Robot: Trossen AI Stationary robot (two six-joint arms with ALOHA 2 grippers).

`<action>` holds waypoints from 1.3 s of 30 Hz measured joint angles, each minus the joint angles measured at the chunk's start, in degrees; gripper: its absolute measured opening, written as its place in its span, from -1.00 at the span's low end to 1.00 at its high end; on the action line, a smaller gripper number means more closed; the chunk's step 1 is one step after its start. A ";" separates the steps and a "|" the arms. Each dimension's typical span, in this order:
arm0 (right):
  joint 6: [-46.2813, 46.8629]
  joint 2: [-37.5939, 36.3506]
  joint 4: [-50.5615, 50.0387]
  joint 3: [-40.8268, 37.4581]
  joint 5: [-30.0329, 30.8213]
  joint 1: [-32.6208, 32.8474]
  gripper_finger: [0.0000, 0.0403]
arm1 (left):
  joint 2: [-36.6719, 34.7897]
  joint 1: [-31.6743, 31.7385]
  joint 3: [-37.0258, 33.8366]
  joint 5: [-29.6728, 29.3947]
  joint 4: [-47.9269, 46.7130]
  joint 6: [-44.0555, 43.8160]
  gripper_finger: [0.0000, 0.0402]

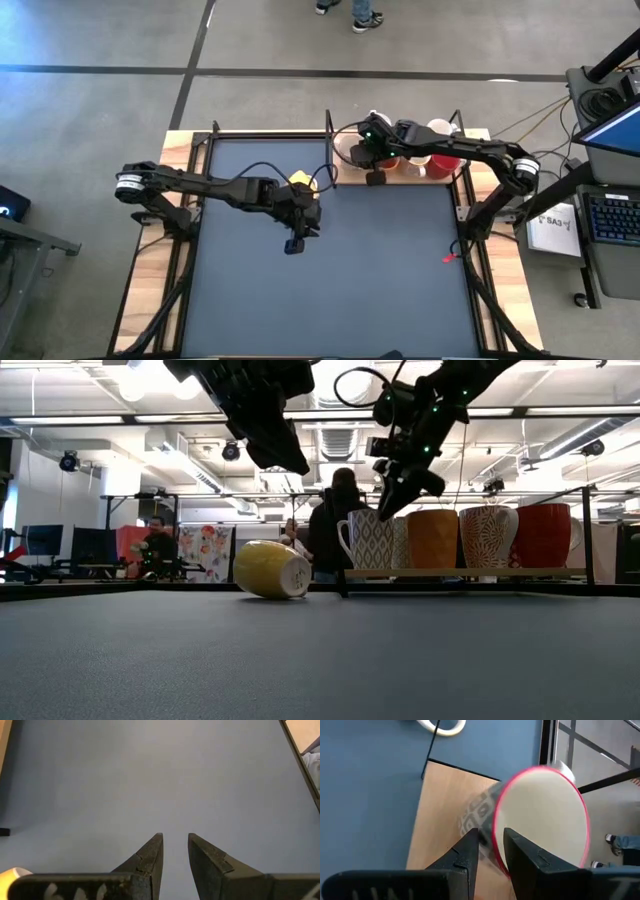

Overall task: Place coffee mugs
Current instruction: Put the gray patterned mug on the shelf

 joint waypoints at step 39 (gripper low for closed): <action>-1.75 7.05 0.83 8.45 -1.97 -4.77 -0.90 | -1.57 3.57 -1.71 1.05 -1.33 1.54 -0.64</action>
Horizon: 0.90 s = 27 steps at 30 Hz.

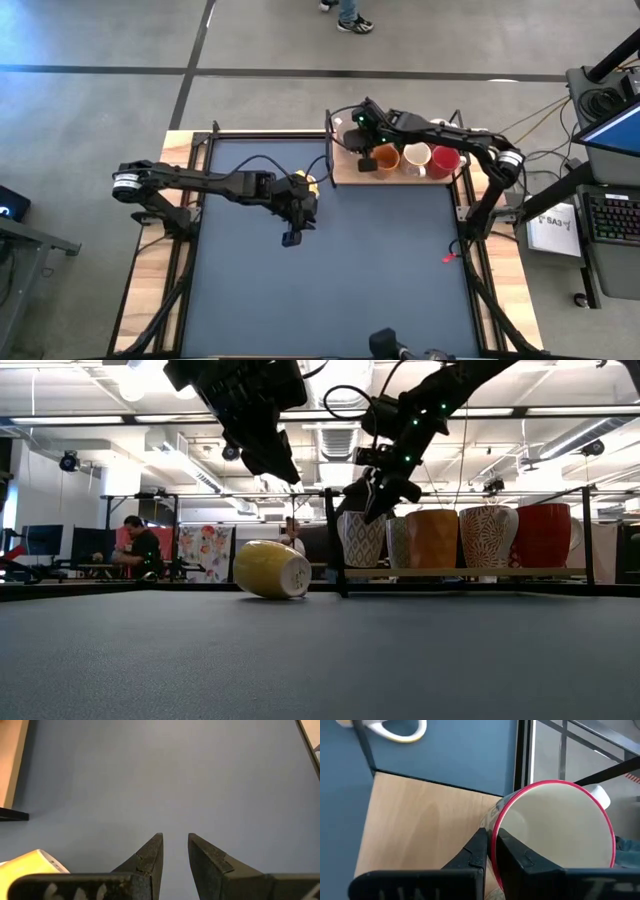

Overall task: Place coffee mugs
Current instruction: Put the gray patterned mug on the shelf

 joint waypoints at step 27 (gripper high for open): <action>0.34 0.92 -2.51 0.94 0.15 -0.83 -0.90 | 0.96 2.29 0.00 8.70 0.14 -0.45 -0.64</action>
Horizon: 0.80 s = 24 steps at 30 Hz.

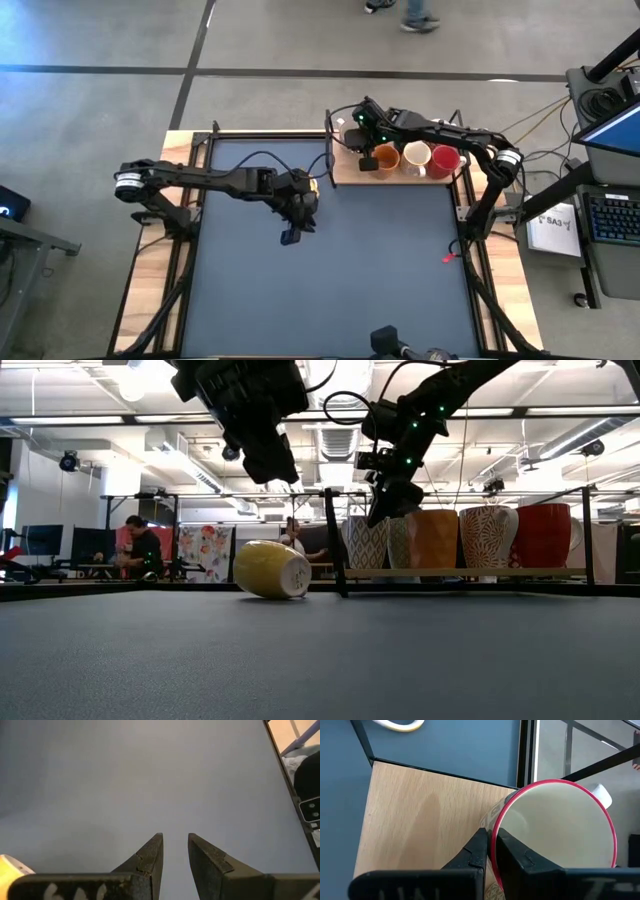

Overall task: Place coffee mugs
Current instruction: Put the gray patterned mug on the shelf

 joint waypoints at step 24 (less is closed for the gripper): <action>-0.25 -0.02 1.27 -0.04 0.42 -0.28 -0.65 | 0.00 1.88 0.02 0.37 0.78 0.44 -0.64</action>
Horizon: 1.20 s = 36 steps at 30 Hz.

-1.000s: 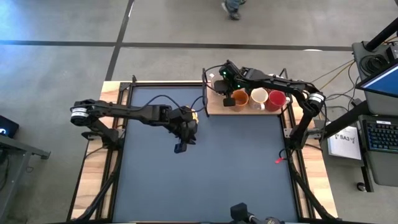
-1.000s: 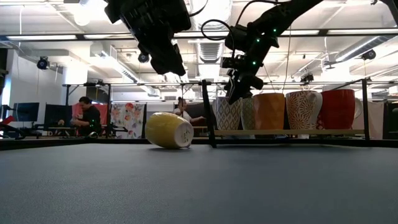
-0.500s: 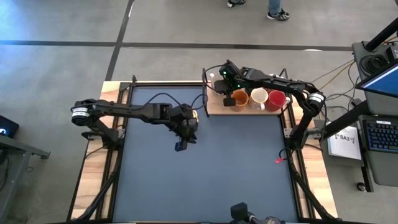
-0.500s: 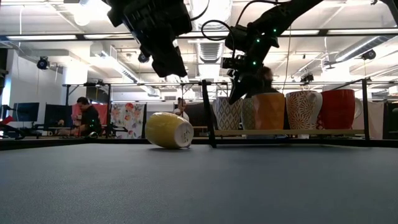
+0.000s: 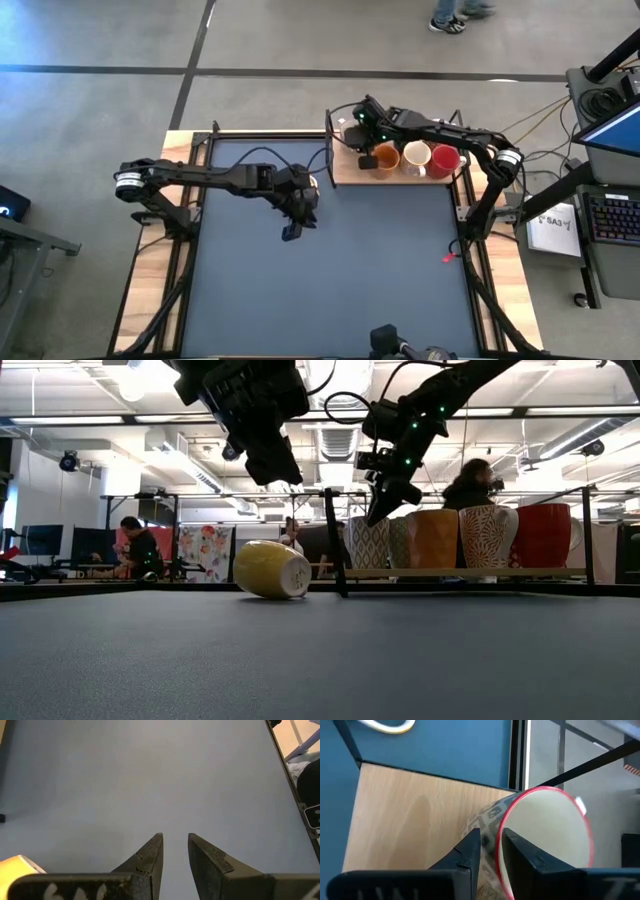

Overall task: Place coffee mugs
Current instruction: Put the gray patterned mug on the shelf, then put the yellow mug on the shelf

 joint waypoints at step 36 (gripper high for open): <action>17.09 -7.23 -18.11 10.58 -0.60 0.15 -0.64 | -20.65 15.39 -27.30 -16.09 9.42 3.55 -0.64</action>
